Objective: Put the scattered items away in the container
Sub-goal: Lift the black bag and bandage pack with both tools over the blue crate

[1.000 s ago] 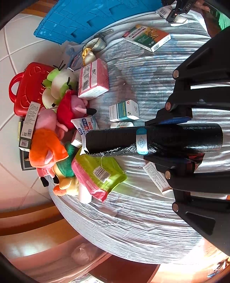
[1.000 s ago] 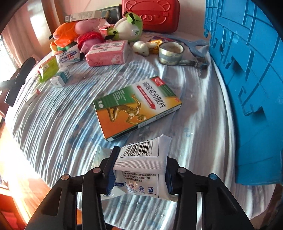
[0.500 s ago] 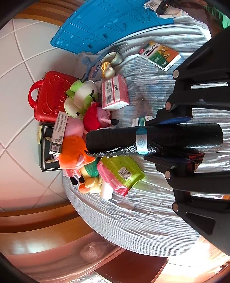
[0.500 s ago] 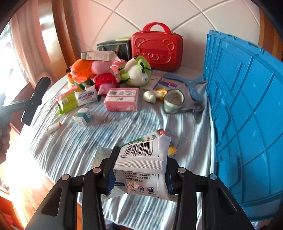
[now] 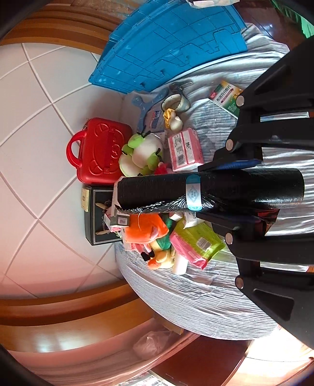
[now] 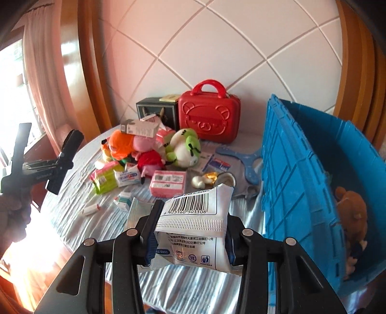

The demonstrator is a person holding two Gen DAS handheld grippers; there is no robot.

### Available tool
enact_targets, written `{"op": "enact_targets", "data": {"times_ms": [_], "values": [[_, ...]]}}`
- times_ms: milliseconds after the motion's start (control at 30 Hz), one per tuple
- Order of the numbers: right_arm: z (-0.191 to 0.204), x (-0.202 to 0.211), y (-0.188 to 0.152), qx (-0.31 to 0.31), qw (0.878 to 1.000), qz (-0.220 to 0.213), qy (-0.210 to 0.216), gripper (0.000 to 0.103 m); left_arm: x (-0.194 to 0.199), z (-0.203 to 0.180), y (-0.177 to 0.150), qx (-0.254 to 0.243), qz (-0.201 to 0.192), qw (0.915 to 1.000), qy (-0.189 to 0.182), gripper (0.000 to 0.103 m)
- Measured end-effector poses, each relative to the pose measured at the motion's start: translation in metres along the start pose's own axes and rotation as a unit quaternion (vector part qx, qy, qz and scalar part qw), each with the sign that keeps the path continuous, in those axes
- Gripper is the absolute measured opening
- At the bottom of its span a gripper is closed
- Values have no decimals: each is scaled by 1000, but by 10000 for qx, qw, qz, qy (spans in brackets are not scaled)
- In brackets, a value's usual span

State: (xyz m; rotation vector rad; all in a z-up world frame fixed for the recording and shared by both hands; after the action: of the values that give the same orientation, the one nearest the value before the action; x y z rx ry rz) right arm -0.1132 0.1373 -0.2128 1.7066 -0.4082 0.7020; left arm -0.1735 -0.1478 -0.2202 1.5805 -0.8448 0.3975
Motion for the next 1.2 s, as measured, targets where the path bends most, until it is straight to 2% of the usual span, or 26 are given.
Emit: {"op": "enact_targets", "data": {"times_ms": [267,533,1000,1200], "values": [[-41,38,46,-257,9984,-503,-84,42,12,-61,53,-373,-256,9986,-276,29],[-104,65,76,-590,9936,-921,-287,42,4,-149,107,-881,-440,9928,-680,29],[-225,42,86,-955,9889,-927,-668,42,-52,-349,177,-1767,-513,9701,-1582,29],[-269,32,86,-1070,9873,-923,-725,42,-77,-413,196,-1955,-482,9624,-1823,29]]}}
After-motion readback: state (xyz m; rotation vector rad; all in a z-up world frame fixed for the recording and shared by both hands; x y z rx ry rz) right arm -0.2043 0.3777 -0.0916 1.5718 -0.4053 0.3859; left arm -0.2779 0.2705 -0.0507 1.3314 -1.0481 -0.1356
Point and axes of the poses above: each gripper's, at about its wrist camera, not at the fingertips, and x roughly against the way its jaws point, z to its left, y to its top, the point moved 10 cm from there along -x, roughly the way its jaws point, and after that the axes turned 15 degrees about -y, right-handed, at the moved point
